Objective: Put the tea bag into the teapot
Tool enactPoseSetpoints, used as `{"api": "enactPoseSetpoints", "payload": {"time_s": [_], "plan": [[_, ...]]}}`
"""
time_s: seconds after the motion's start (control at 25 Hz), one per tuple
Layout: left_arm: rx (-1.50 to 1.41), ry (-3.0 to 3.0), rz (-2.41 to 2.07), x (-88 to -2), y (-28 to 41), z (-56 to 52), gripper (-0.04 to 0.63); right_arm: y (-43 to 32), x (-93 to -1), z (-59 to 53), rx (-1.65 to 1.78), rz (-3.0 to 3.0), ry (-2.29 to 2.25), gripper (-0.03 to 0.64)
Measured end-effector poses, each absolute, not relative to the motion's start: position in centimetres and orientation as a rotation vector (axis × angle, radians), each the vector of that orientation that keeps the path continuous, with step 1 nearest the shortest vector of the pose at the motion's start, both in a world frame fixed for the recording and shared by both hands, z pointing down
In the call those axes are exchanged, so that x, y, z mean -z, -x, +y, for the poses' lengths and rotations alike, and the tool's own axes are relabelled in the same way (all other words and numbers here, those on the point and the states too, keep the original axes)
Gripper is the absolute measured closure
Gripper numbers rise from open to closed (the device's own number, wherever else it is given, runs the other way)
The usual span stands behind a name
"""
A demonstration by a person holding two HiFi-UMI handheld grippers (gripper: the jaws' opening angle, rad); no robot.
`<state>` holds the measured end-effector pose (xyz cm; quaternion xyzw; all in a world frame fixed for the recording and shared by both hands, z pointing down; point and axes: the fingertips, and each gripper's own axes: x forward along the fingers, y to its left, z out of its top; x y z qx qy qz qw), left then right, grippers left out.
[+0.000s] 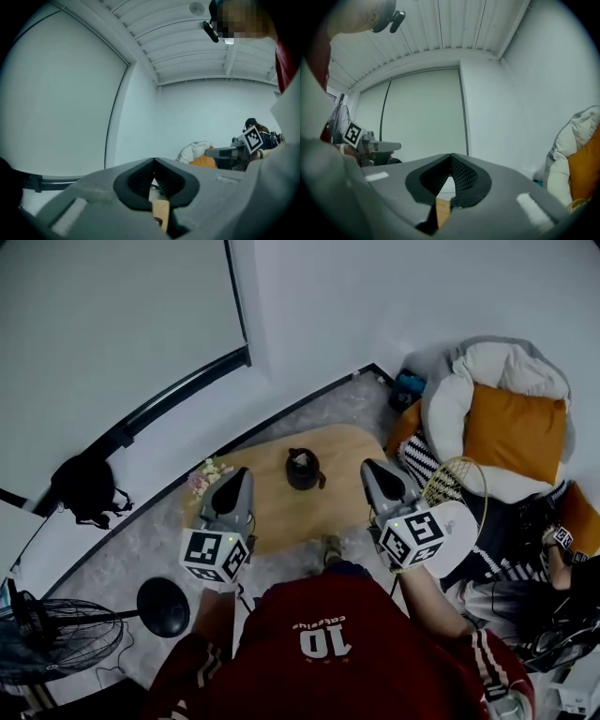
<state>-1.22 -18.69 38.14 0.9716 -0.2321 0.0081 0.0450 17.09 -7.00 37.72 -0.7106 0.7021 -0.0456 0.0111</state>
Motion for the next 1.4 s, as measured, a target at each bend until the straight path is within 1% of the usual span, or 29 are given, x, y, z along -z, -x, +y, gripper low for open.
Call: {"api": "enactPoseSetpoints", "payload": {"time_s": [0.24, 0.44, 0.72, 1.4], "plan": [[-0.022, -2.956, -0.756, -38.6, 2.4, -18.8, 0.594, -17.0, -37.7, -7.2, 0.091, 2.149, 2.239, 0.617], [-0.039, -2.944, -0.778, -39.1, 2.8, -19.3, 0.594, -18.1, -38.5, -7.4, 0.154, 2.059, 2.317, 0.617], [-0.043, -2.929, -0.769, -39.4, 3.4, -19.3, 0.594, -18.0, -38.4, -7.5, 0.152, 2.052, 2.336, 0.617], [-0.029, -2.916, -0.734, -39.8, 3.2, -18.6, 0.594, -18.0, -38.4, -6.6, 0.144, 2.030, 2.345, 0.617]]}}
